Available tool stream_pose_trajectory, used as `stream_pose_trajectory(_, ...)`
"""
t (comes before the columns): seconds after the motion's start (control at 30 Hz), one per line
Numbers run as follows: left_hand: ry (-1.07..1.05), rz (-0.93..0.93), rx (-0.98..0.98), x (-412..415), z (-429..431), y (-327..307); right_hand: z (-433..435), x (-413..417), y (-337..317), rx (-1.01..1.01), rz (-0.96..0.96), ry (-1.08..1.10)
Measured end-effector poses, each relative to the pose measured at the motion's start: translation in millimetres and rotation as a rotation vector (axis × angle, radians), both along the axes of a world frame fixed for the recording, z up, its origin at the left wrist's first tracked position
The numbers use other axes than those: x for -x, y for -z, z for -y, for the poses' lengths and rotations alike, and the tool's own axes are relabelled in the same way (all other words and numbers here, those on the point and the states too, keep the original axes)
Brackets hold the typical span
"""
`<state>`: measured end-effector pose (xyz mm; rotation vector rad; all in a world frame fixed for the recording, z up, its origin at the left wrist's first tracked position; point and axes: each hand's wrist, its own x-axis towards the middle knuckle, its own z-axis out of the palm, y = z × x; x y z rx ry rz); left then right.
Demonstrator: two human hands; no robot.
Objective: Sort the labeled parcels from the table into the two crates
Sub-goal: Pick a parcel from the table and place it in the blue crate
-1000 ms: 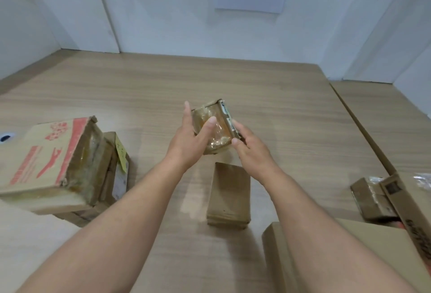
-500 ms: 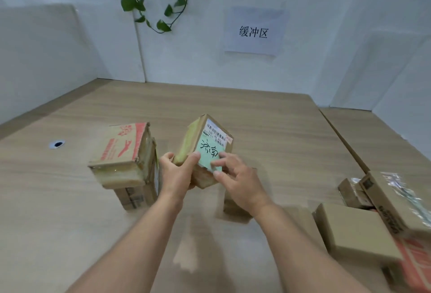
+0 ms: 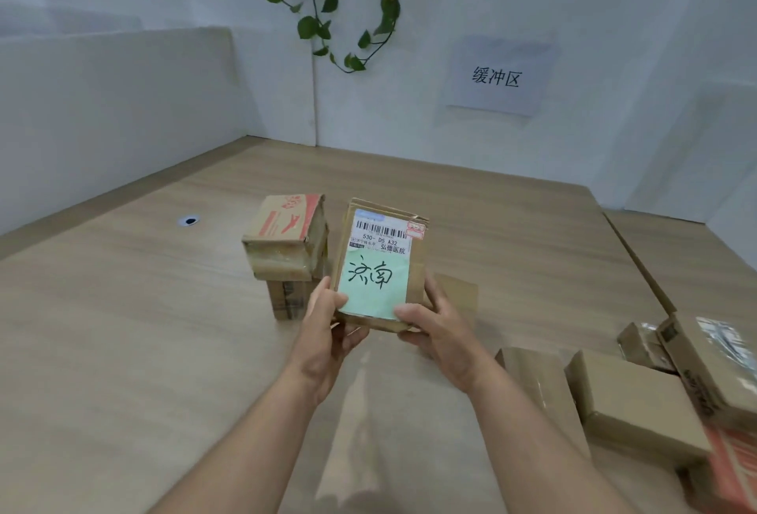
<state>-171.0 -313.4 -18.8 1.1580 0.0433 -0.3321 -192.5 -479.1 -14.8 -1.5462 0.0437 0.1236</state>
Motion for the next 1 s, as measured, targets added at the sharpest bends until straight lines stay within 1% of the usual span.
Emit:
stream_pose_trajectory(0.1,0.029,0.023,-0.182,21.6,-3.6,-1.6,6.4,13.5,-2.8,-0.04,0.03,-0.003)
stream_pose_trajectory(0.17,0.037,0.048,-0.27,33.9,-8.5,-3.1,11.1,20.8,-4.3,-0.036,0.04,-0.032)
stream_pose_trajectory(0.3,0.008,0.037,-0.344,56.8,-24.6,-2.5,6.2,33.2,-2.5,0.023,0.033,-0.126)
stream_pose_trajectory(0.43,-0.053,0.013,-0.396,81.0,-42.9,-1.5,-10.8,42.7,5.1,0.028,0.025,-0.247)
stream_pose_trajectory(0.57,-0.097,0.014,-0.492,102.7,-61.0,-7.3,-29.6,42.8,9.9,0.011,0.018,-0.286)
stream_pose_trajectory(0.7,-0.194,0.026,-0.618,121.7,-84.9,-13.3,-51.2,42.5,10.2,-0.021,0.024,-0.37)
stream_pose_trajectory(0.77,-0.233,0.023,-0.683,128.0,-92.1,-15.8,-53.7,39.6,12.5,-0.039,0.03,-0.362)
stream_pose_trajectory(0.83,-0.358,0.013,-0.734,145.7,-118.0,-13.7,-79.5,39.1,12.3,-0.045,0.016,-0.444)
stream_pose_trajectory(0.87,-0.369,0.03,-0.769,147.4,-121.4,-12.8,-80.9,37.2,13.0,-0.041,0.016,-0.446)
stream_pose_trajectory(1.0,-0.488,0.07,-1.076,168.2,-162.7,-2.4,-120.6,34.3,11.9,-0.025,0.008,-0.547)
